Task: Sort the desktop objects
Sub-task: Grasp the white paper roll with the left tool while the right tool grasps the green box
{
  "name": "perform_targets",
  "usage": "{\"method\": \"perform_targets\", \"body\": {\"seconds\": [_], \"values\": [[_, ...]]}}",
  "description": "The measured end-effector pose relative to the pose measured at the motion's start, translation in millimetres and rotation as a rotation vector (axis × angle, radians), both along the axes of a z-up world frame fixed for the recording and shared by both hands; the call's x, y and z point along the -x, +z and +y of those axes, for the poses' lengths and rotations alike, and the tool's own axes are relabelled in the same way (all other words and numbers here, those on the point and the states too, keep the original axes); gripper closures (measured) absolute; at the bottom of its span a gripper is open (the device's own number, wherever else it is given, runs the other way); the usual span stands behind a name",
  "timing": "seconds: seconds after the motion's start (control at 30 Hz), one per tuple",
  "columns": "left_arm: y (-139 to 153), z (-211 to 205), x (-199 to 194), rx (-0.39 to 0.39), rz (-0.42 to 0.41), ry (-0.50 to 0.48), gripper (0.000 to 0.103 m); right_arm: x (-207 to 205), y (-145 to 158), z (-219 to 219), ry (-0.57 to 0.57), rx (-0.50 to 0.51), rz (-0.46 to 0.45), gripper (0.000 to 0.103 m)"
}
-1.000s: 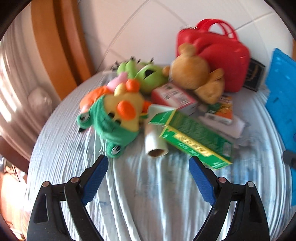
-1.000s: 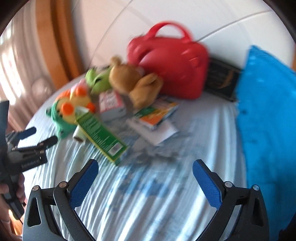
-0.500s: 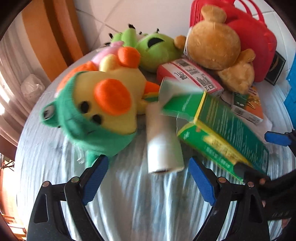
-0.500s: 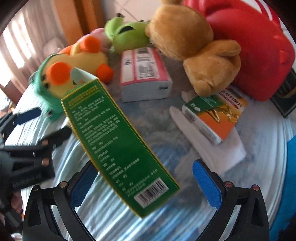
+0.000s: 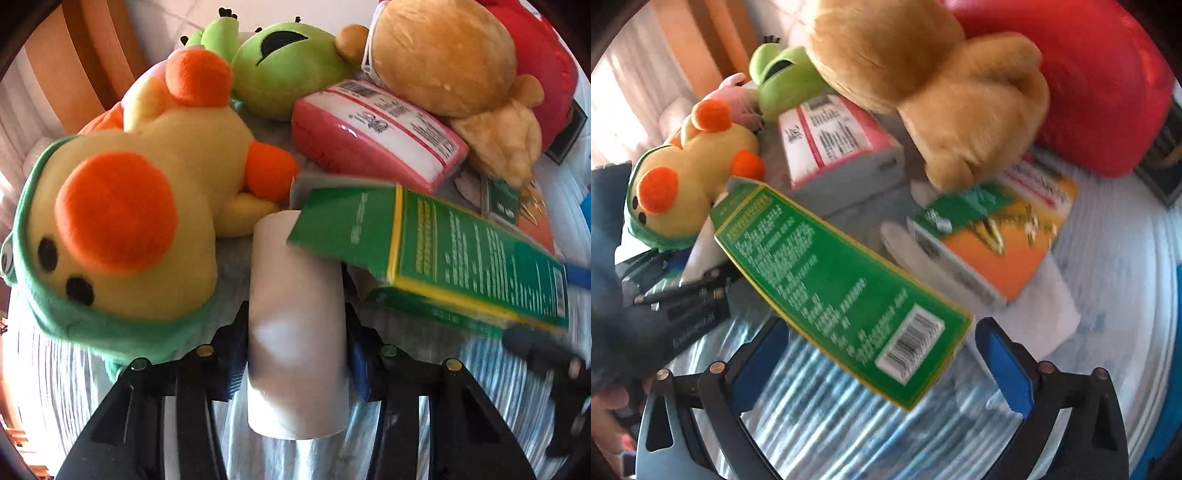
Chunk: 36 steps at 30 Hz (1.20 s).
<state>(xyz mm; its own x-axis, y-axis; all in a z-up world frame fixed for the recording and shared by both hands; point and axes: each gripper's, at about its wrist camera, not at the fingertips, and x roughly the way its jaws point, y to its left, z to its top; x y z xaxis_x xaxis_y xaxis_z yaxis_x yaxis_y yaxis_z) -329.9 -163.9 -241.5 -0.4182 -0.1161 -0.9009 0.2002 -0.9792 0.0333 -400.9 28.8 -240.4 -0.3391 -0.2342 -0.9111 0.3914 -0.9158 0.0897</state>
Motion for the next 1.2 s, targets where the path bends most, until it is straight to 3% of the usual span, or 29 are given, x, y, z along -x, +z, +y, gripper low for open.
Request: {"method": "perform_targets", "body": {"seconds": [0.13,0.23,0.33,0.47,0.6,0.87,0.9,0.93,1.07,1.2], "values": [[2,-3,-30,-0.007,-0.019,0.012,0.058,3,5,-12,0.06,0.024,0.025,0.002],[4,-9,-52,-0.016,-0.032,0.043,0.058,-3,2,-19,0.083,-0.012,-0.003,0.022],[5,-16,-71,-0.023,-0.04,0.066,0.058,-25,4,-23,0.119,-0.02,-0.038,0.032],[7,-22,-91,-0.043,-0.04,0.086,0.058,-55,4,-22,0.152,0.051,-0.125,0.032],[10,-24,-101,-0.048,-0.035,0.092,0.058,-62,12,-23,0.136,0.008,-0.075,0.017],[19,-26,-114,-0.015,-0.017,0.076,0.058,-42,10,-61,0.181,-0.036,-0.019,0.017],[20,-27,-116,-0.017,-0.015,0.075,0.058,-39,7,-65,0.188,-0.034,-0.026,0.021],[22,-28,-119,-0.019,-0.013,0.075,0.058,-37,4,-70,0.2,-0.031,-0.041,0.042],[34,-28,-137,-0.03,0.012,0.063,0.058,-43,5,-77,0.21,-0.026,-0.048,0.046],[56,-28,-164,-0.038,0.069,0.029,0.058,-65,34,-60,0.159,0.016,0.003,0.048]]}}
